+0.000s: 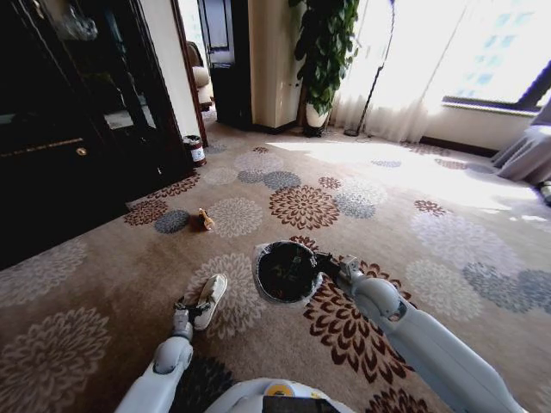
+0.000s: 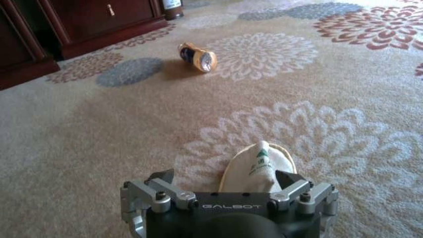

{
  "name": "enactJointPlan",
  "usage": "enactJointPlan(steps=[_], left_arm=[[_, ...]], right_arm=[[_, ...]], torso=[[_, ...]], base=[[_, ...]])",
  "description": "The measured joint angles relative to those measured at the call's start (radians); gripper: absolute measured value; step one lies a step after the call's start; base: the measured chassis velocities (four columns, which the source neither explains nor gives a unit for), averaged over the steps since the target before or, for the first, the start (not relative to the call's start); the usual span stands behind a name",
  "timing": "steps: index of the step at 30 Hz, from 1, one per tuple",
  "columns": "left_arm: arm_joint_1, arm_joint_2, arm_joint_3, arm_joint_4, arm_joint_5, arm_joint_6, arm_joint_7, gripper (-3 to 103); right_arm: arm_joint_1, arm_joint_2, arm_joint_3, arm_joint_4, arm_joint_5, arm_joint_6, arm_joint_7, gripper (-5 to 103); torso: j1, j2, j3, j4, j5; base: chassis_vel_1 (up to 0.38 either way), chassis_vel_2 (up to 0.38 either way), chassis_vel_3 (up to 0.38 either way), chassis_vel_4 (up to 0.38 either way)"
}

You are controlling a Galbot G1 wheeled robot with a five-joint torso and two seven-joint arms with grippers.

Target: Pick up the trash from the ground and place it into the trash bin.

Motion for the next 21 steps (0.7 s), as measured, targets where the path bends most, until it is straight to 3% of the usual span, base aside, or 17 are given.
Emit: enactJointPlan(steps=[12,21], left_arm=[[-0.146,-0.006,0.040,0.176,-0.002,0.037,0.029,103],[-0.173,-0.009,0.040,0.234,0.012,-0.005,0.089,81]], right_arm=[[-0.010,-0.004,0.002,-0.003,0.001,0.019,0.000,1],[-0.010,-0.002,0.004,-0.015,0.000,0.030,0.000,1]], torso=[[0.000,0.000,0.000,-0.0001,-0.0002],[0.000,0.000,0.000,0.0000,0.0000]], base=[[-0.009,0.008,0.007,-0.009],[0.000,0.000,0.000,0.000]])
